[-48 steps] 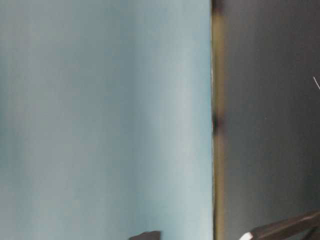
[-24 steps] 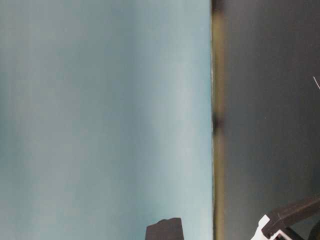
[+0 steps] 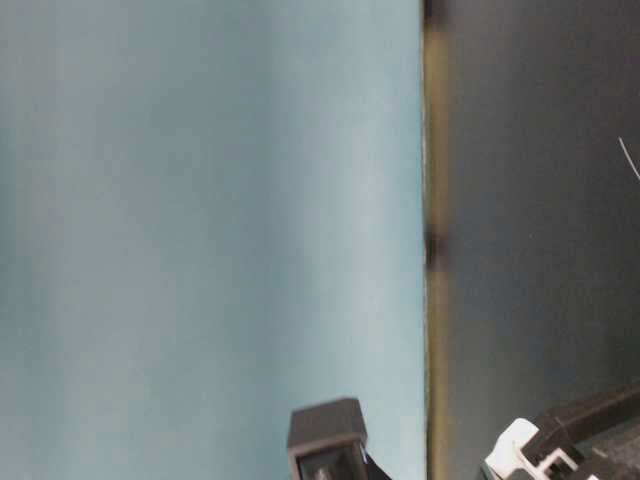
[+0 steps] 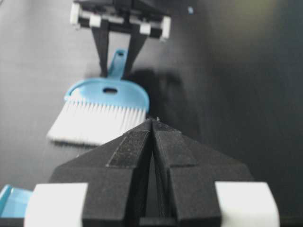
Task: Hold the dustpan with a person, while the left arm uses a hand brush to gather the screws into the dustpan.
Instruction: 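Grasp the blue brush handle with the left gripper and lift it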
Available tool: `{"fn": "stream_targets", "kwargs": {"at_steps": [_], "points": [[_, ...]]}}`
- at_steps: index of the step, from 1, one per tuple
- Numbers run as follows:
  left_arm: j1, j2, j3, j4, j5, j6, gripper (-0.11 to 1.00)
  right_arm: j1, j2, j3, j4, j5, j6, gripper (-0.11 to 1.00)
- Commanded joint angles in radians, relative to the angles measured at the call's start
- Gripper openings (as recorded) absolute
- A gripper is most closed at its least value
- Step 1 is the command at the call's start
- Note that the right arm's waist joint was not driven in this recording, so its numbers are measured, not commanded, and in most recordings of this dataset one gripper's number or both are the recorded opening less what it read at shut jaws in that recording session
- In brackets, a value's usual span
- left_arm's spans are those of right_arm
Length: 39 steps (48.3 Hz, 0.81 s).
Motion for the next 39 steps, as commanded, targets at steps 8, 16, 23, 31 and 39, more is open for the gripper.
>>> {"fn": "stream_targets", "kwargs": {"at_steps": [8,16,23,31,39], "points": [[0.02,-0.147,-0.058,0.005,0.321,0.012,0.31,0.0,-0.066,0.008,0.002,0.114,-0.002,0.0],[0.029,-0.252,-0.15,0.003,0.594,0.095,0.31,0.002,-0.114,0.051,-0.005,0.196,-0.012,0.0],[0.052,-0.29,-0.218,0.003,0.739,0.146,0.31,0.002,-0.143,0.069,-0.005,0.204,-0.012,0.0],[0.067,-0.275,-0.279,0.003,0.853,0.17,0.31,0.002,-0.163,0.072,-0.005,0.204,-0.014,0.0],[0.074,-0.253,-0.364,0.003,0.997,0.232,0.31,0.002,-0.189,0.069,-0.005,0.239,-0.012,0.0]]}}
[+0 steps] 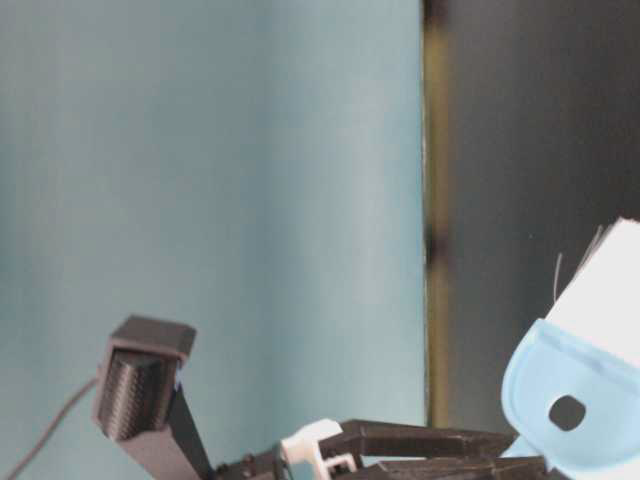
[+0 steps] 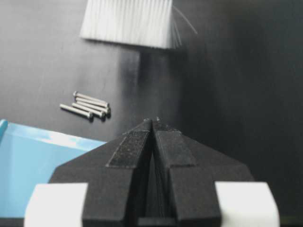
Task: Hold the dustpan with a person, while the left arm uses a hand brush to gather the screws into the dustpan.
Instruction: 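Grasp the blue brush handle with the left gripper and lift it, then carry the brush right and lower its bristles behind the screws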
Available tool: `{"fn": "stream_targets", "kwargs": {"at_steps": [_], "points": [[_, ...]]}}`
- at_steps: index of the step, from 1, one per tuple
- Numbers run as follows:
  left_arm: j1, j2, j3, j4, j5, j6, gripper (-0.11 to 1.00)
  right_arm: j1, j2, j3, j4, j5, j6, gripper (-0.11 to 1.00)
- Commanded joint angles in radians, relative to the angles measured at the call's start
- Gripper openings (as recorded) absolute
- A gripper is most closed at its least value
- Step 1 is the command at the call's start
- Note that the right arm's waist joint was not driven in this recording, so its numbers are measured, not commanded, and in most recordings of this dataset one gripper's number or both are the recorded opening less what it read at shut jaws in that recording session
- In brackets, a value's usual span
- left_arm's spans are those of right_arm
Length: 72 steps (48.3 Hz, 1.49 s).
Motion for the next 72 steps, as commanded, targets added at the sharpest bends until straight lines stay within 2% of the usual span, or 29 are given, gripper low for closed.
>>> {"fn": "stream_targets", "kwargs": {"at_steps": [1,14,21,29,42,58,72], "points": [[0.003,0.003,-0.072,0.003,0.089,0.032,0.31,0.0,-0.009,-0.009,-0.002,0.021,-0.009,0.0],[0.028,0.044,-0.218,0.003,0.342,0.133,0.31,0.0,-0.078,-0.031,-0.002,0.15,-0.011,0.0],[0.046,0.077,-0.293,0.005,0.491,0.181,0.31,0.0,-0.104,-0.043,-0.003,0.267,-0.009,0.0],[0.055,0.124,-0.403,0.008,0.611,0.201,0.31,-0.002,-0.114,-0.041,-0.003,0.264,-0.009,0.0],[0.051,0.242,-0.488,0.009,0.627,0.207,0.31,0.0,-0.115,-0.041,-0.003,0.264,-0.008,0.0],[0.035,0.331,-0.607,0.008,0.629,0.267,0.31,0.0,-0.117,-0.041,-0.003,0.264,-0.008,0.0],[0.005,0.423,-0.781,0.009,0.663,0.291,0.31,0.0,-0.118,-0.041,-0.003,0.264,-0.008,0.0]]}}
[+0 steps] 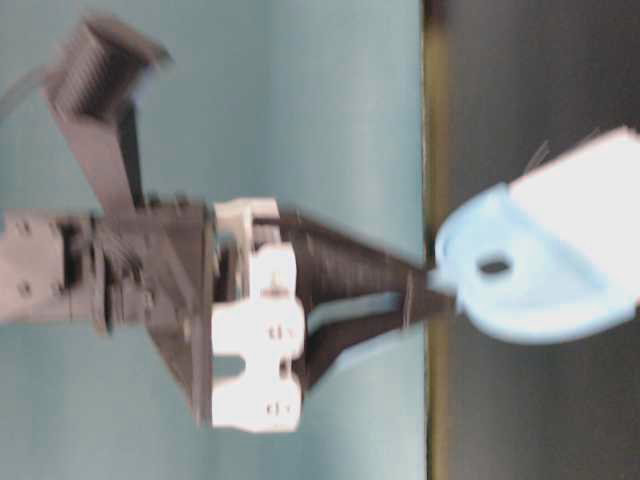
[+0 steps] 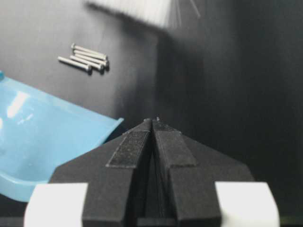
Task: Hold the dustpan with a person, while the left arm uses a hand brush to gather the screws into the dustpan.
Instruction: 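Carry the brush right and lower its bristles behind the screws, then sweep the brush rightward, pushing the screws into the held dustpan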
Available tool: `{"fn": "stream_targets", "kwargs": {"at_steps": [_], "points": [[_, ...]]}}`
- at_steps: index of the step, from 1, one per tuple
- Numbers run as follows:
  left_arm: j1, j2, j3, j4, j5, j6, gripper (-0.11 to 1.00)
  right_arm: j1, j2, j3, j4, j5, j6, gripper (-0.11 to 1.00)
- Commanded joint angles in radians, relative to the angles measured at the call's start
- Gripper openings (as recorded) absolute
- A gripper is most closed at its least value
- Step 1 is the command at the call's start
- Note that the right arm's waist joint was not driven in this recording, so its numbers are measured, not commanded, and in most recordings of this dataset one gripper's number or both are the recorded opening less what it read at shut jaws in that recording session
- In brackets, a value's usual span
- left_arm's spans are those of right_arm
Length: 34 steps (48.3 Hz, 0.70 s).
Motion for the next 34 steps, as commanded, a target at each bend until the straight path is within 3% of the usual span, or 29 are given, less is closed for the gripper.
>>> {"fn": "stream_targets", "kwargs": {"at_steps": [1,20,34], "points": [[-0.017,0.025,-0.063,0.002,0.025,0.005,0.31,0.0,0.003,-0.014,-0.002,-0.005,-0.006,0.0],[-0.025,0.146,-0.17,0.002,0.012,0.011,0.31,-0.002,0.003,-0.014,-0.002,-0.005,-0.006,0.0],[-0.026,0.173,-0.186,0.002,-0.043,0.032,0.31,0.0,0.002,-0.012,-0.002,-0.005,-0.005,0.0]]}}
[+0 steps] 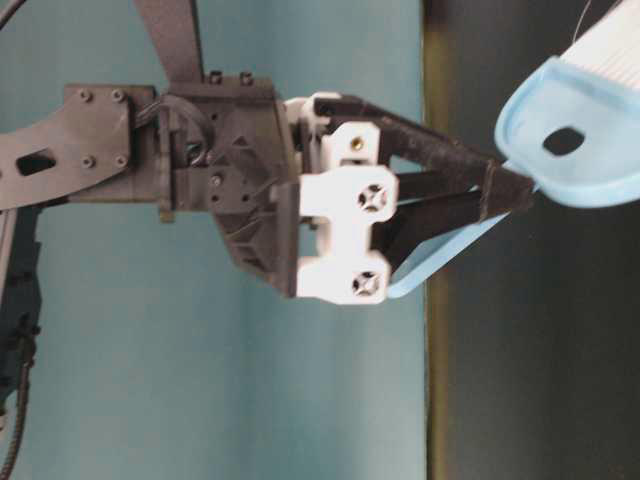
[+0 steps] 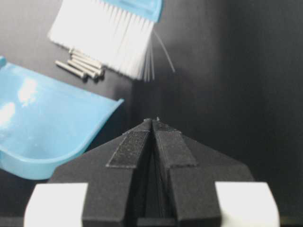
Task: Hold the dustpan with a person, while the left arm uses a hand brush to gather the screws into the dustpan.
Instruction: 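Sweep the brush rightward, pushing the screws into the held dustpan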
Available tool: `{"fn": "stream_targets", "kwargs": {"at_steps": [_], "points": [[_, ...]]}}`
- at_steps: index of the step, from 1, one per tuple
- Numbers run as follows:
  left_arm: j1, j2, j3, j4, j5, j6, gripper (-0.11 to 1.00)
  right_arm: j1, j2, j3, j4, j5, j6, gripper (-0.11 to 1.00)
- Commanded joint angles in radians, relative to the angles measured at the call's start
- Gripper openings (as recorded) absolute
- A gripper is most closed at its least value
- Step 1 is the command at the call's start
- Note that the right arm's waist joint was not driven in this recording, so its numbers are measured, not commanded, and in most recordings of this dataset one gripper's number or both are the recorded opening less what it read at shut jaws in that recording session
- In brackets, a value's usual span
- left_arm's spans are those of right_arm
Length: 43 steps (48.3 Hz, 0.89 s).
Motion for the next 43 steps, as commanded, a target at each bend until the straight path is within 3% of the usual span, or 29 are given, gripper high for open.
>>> {"fn": "stream_targets", "kwargs": {"at_steps": [1,27,43], "points": [[-0.003,0.0,-0.014,0.002,-0.028,0.0,0.31,0.0,0.006,-0.012,-0.002,-0.005,-0.005,0.0],[-0.038,0.067,-0.16,0.003,-0.08,0.017,0.31,0.0,0.006,-0.012,-0.002,-0.005,-0.006,0.0],[-0.055,0.155,-0.38,0.003,0.002,0.017,0.31,0.0,0.005,-0.014,-0.002,-0.005,-0.006,0.0]]}}
